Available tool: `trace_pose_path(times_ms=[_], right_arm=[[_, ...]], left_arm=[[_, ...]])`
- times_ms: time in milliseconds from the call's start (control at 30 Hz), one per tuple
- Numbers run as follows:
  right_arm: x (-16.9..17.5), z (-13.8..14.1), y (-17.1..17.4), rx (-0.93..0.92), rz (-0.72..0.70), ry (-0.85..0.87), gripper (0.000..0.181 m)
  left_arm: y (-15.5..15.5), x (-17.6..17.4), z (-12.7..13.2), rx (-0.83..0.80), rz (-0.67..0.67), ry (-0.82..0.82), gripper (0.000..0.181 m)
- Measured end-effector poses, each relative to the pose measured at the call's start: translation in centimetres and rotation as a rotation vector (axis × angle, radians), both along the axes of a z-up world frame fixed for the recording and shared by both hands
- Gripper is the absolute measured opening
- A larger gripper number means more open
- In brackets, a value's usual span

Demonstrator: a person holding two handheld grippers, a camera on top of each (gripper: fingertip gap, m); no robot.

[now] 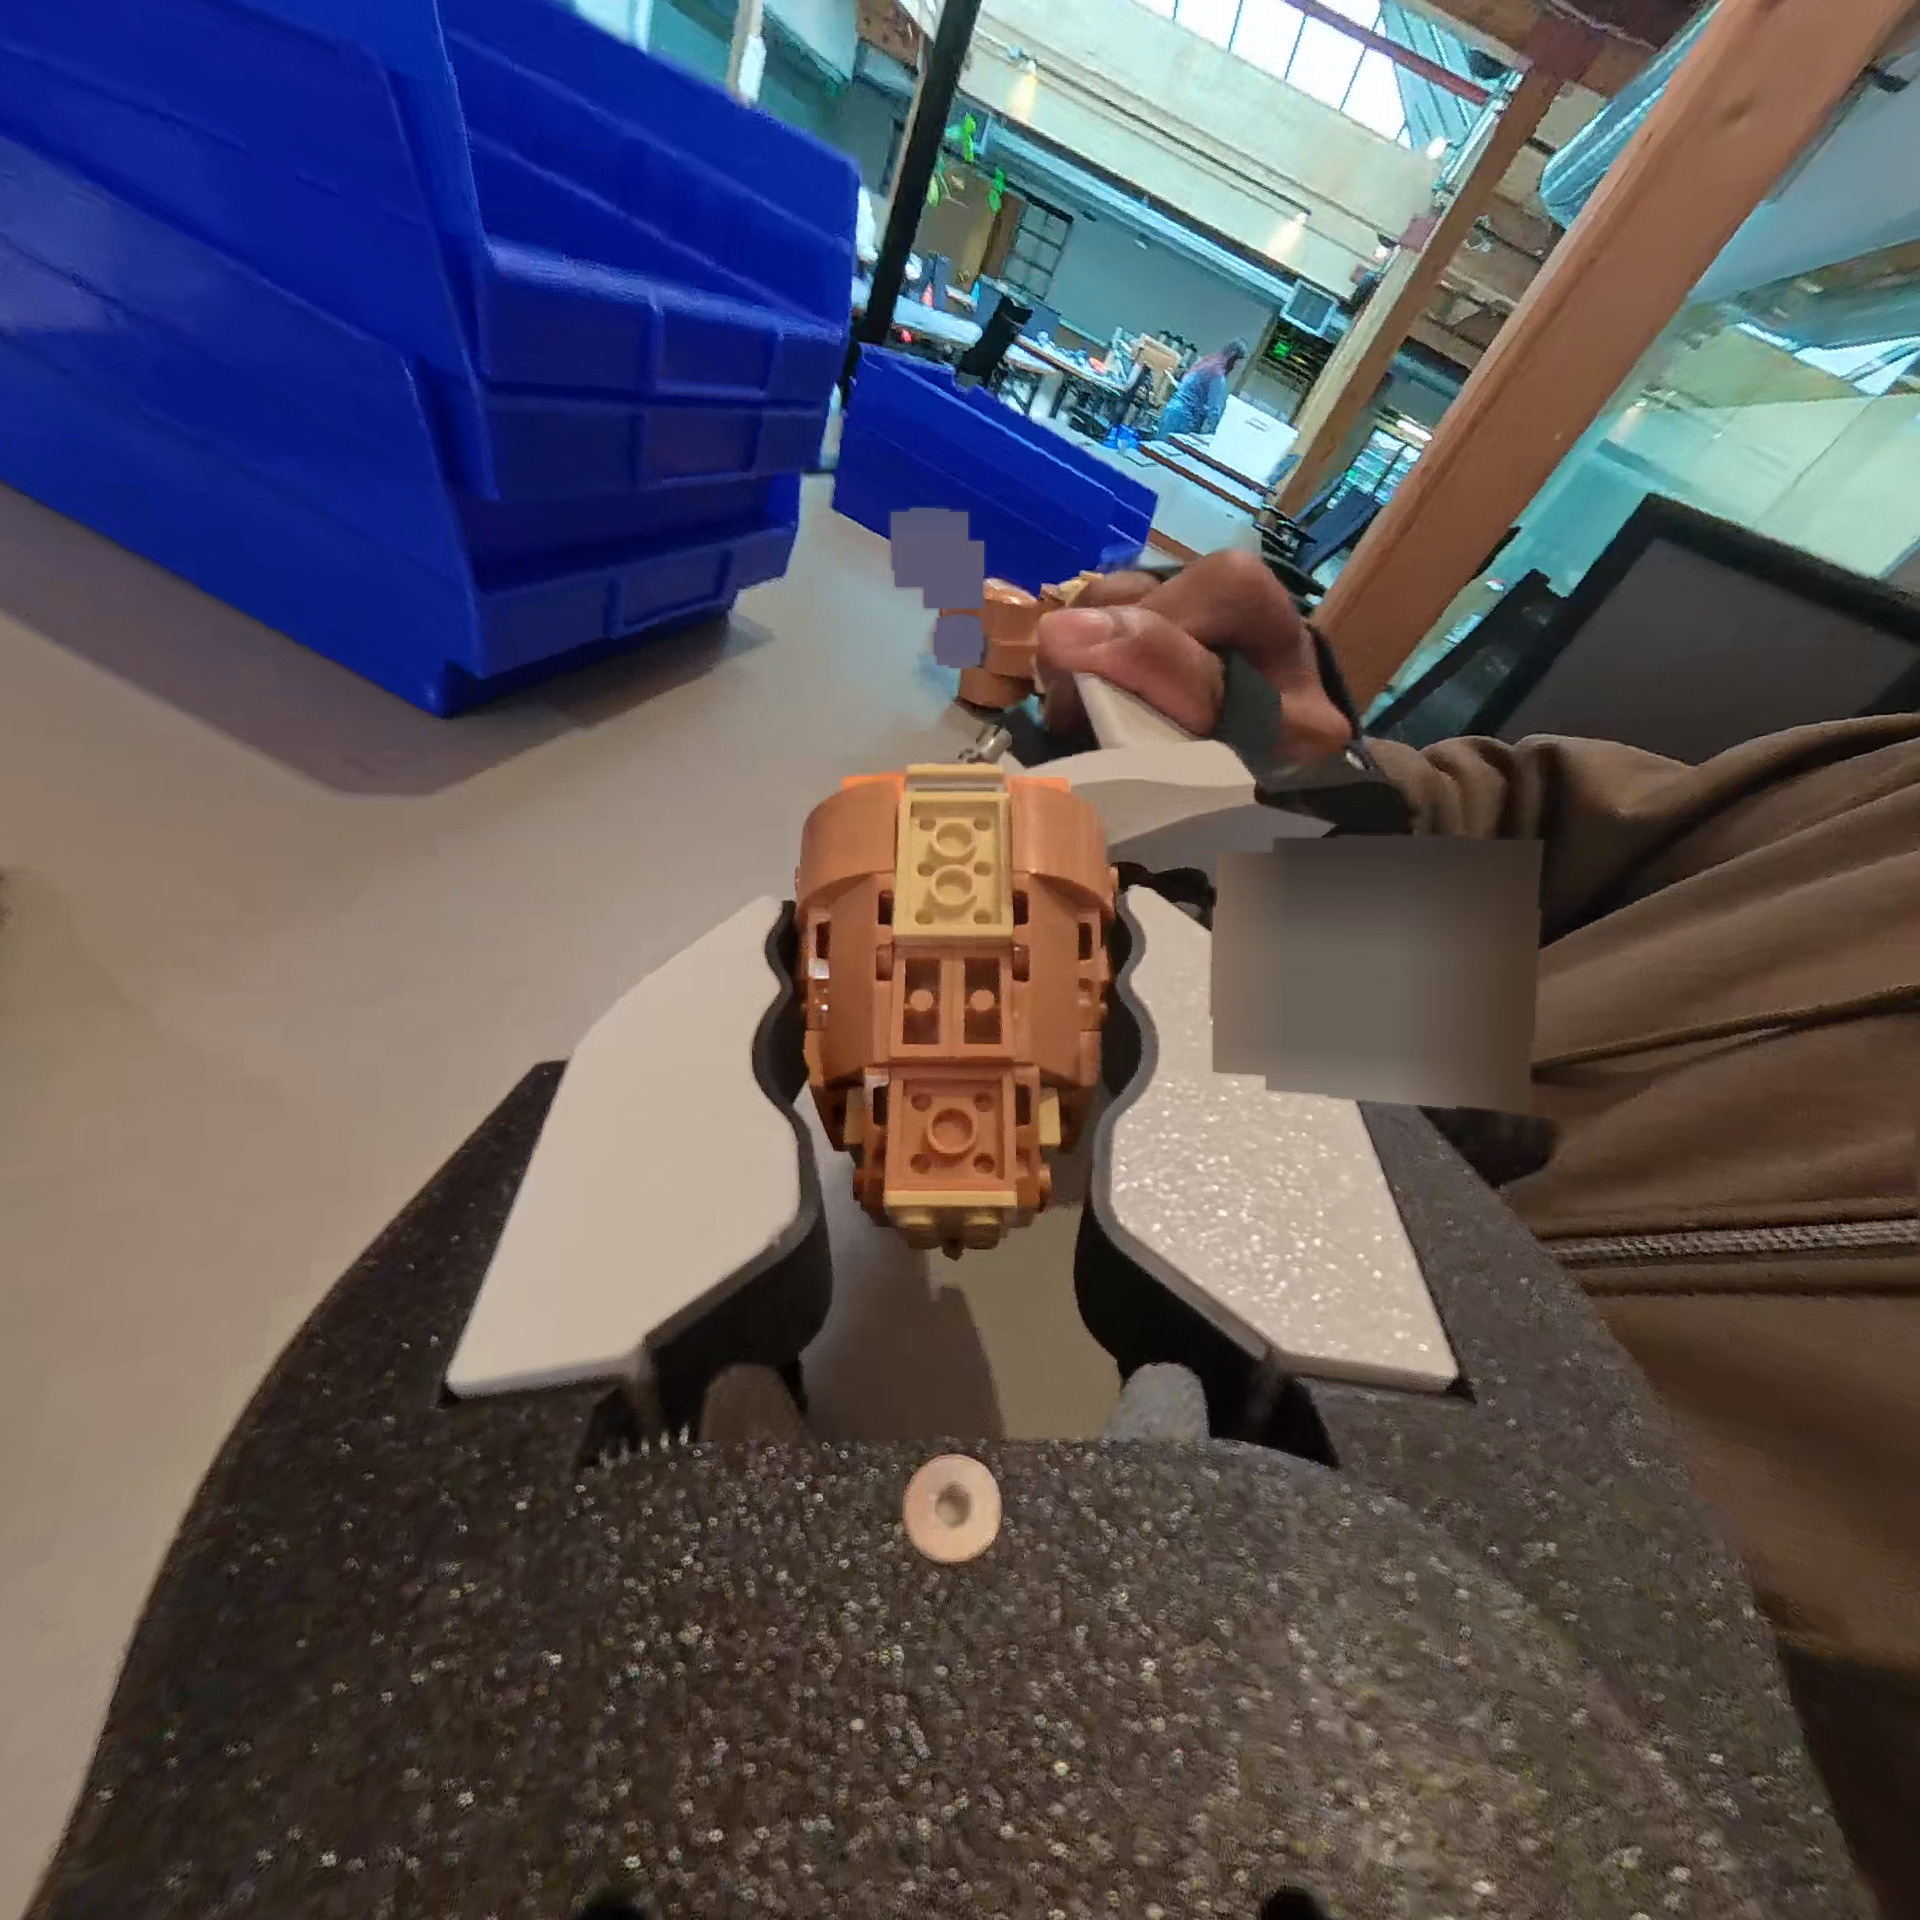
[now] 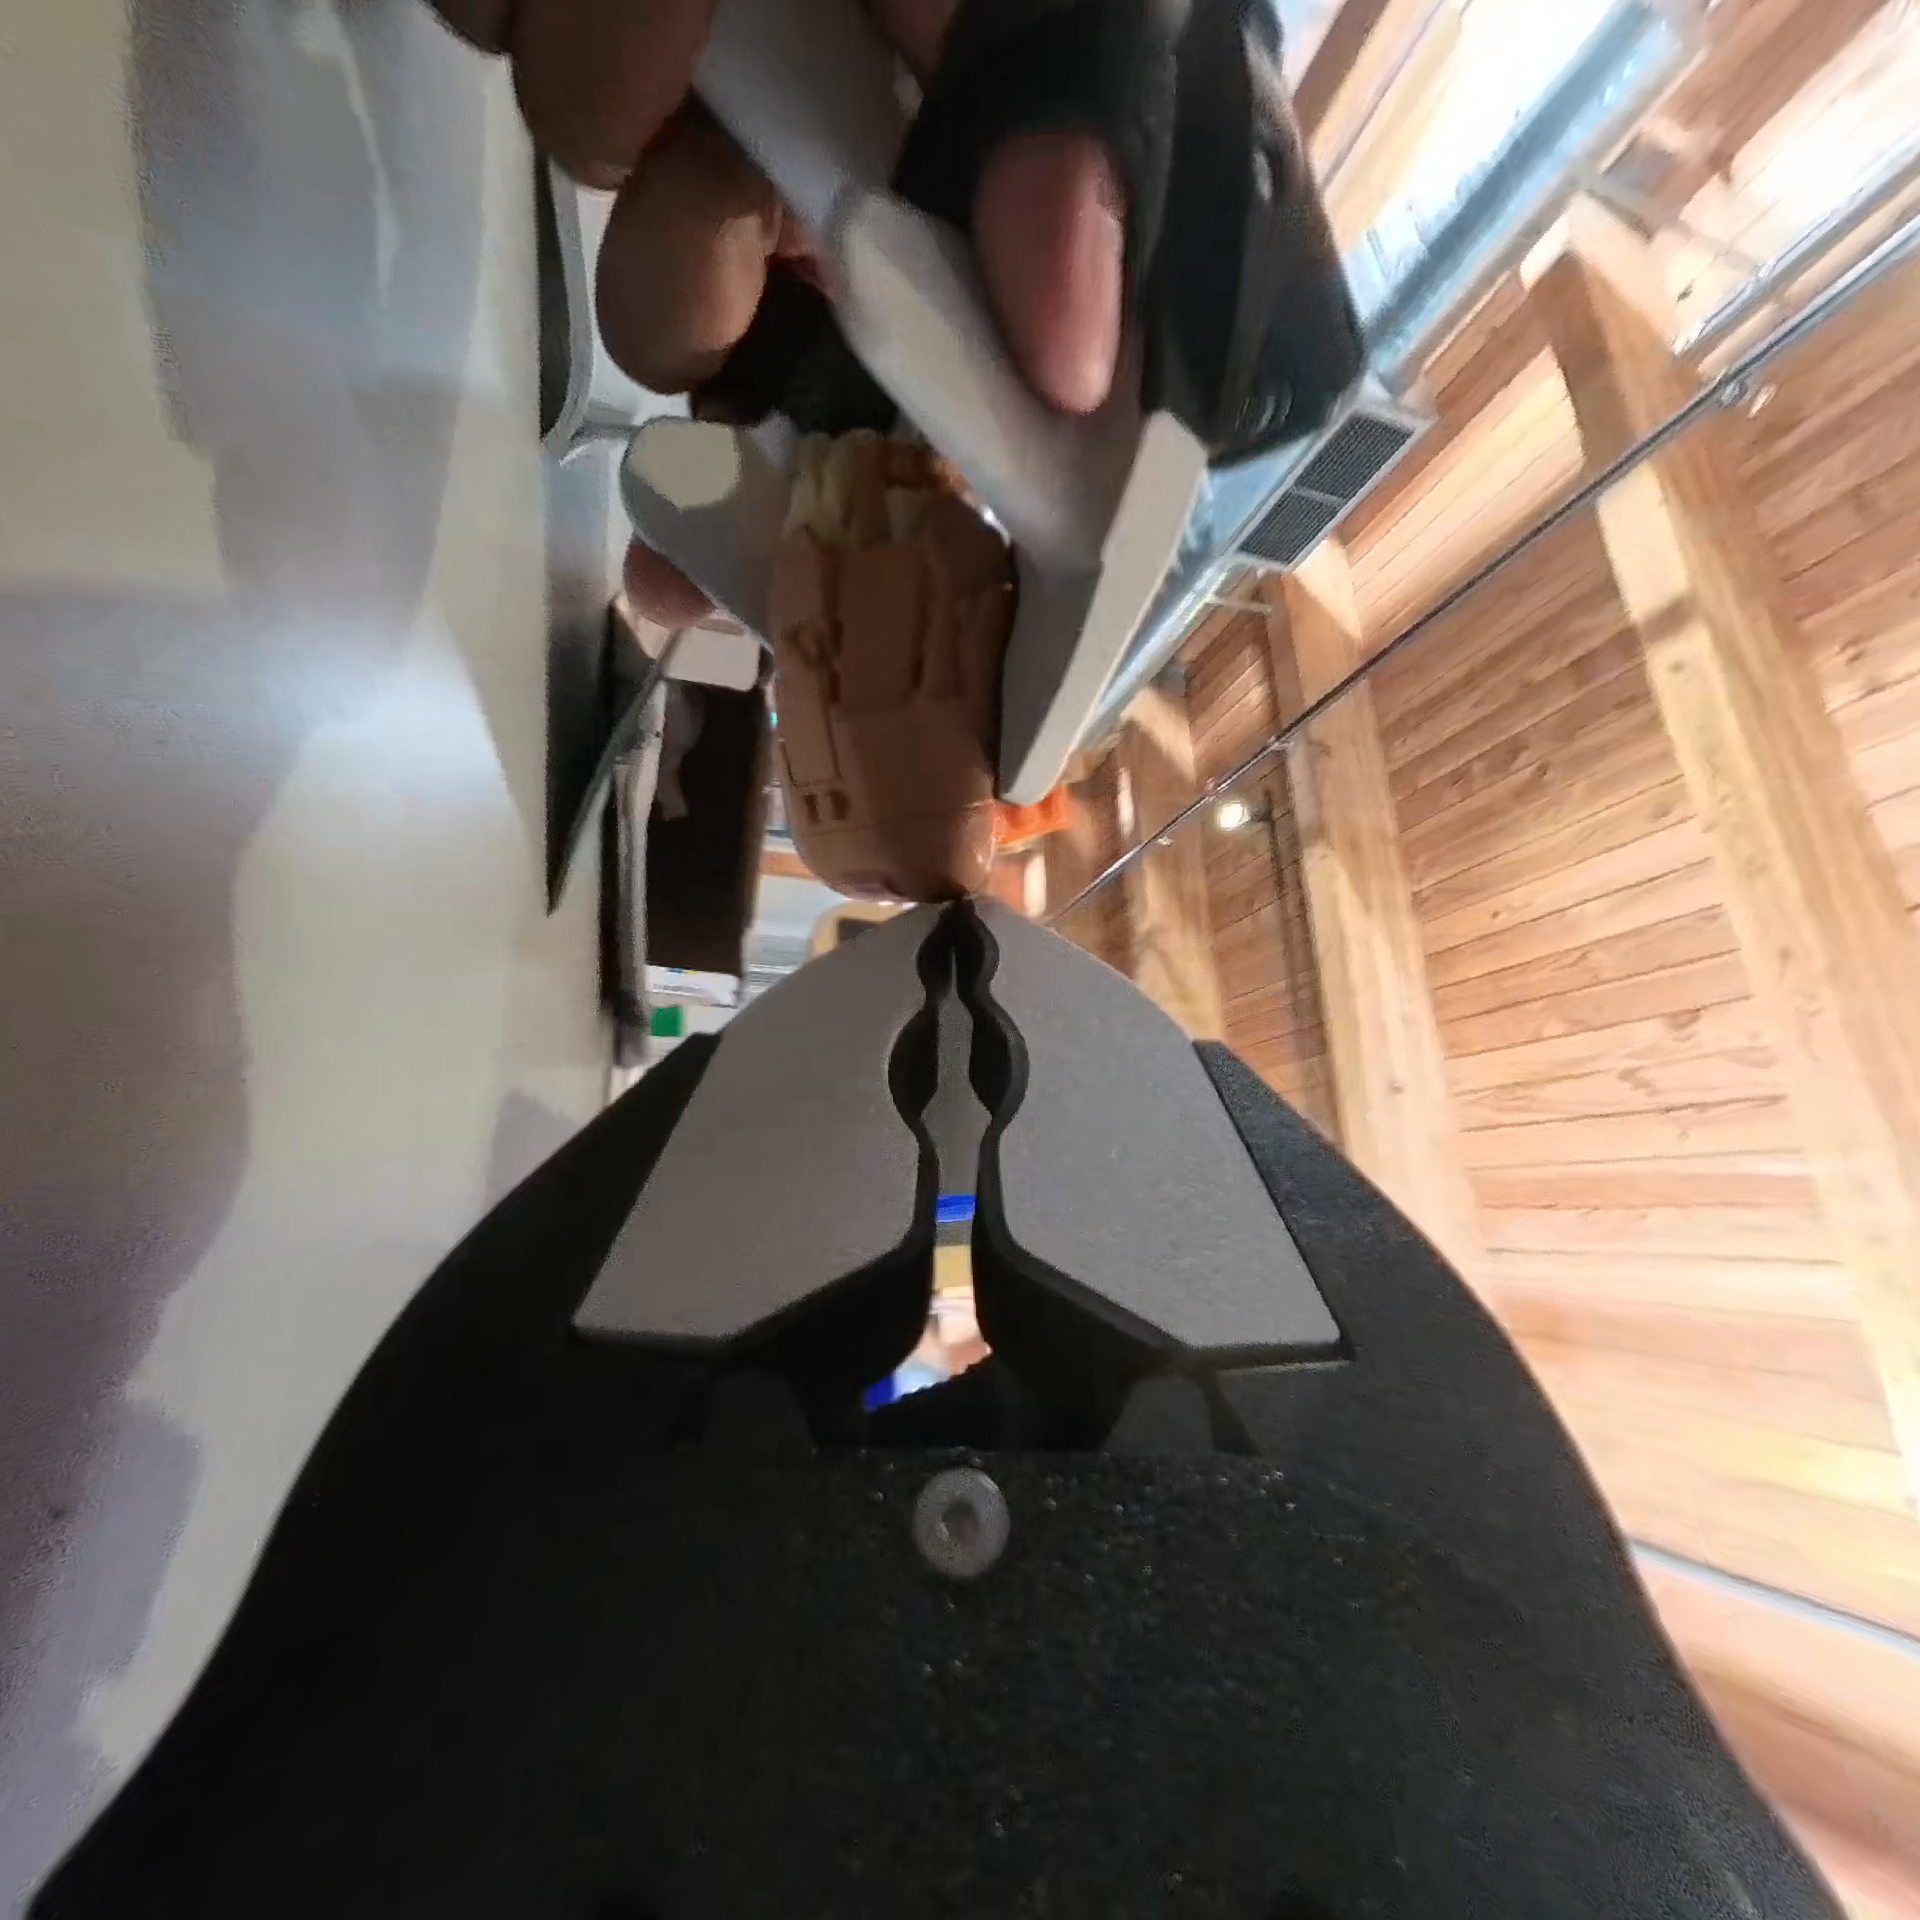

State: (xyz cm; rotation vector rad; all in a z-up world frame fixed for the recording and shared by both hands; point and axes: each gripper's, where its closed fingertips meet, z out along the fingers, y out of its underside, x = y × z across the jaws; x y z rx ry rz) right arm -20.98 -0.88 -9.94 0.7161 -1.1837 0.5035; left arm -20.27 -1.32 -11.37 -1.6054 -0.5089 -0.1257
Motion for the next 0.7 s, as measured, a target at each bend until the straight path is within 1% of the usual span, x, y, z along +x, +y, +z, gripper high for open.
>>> trace_pose_path(times_ms=[67,133,233,300,367,467,567,633,667,700], right_arm=[[-0.5,0.3,0.2,-0.077,0.000,-0.124,0.000],[-1.5,0.4,0.7,-0.183,-0.019,-0.297,0.000],[-2.4,-0.3,1.1,-0.379,-0.016,-0.725,0.007],[-2.3,-0.2,0.9,-0.542,0.043,-1.034,0.018],[-1.9,0.4,0.6,-0.711,0.133,-1.323,0.027],[-1.3,1.5,0.0,-0.942,0.301,-1.679,0.035],[-0.9,1.5,-0.7,-1.100,0.453,-1.926,0.035],[-0.7,0.7,-1.1,-1.126,0.492,-2.041,0.037],[-0.4,0.8,-1.2,-1.117,0.517,-2.086,0.038],[-0.4,1.1,-1.1,-1.120,0.545,-2.096,0.040]], left_arm=[[-0.4,-0.2,0.7,0.003,0.054,0.113,0.056],[-0.8,-0.7,1.2,-0.011,0.127,0.219,0.056],[-1.2,-1.0,2.2,-0.038,0.222,0.399,0.056],[-1.4,-1.1,2.9,-0.046,0.272,0.492,0.056],[-1.7,-1.2,3.4,-0.049,0.319,0.557,0.056],[-1.8,-1.3,3.7,-0.056,0.352,0.605,0.056],[-1.8,-1.3,3.7,-0.075,0.365,0.643,0.055],[-1.8,-1.3,3.6,-0.081,0.369,0.652,0.056],[-1.8,-1.2,3.7,-0.075,0.361,0.654,0.056],[-1.7,-1.0,3.7,-0.076,0.355,0.663,0.056]])
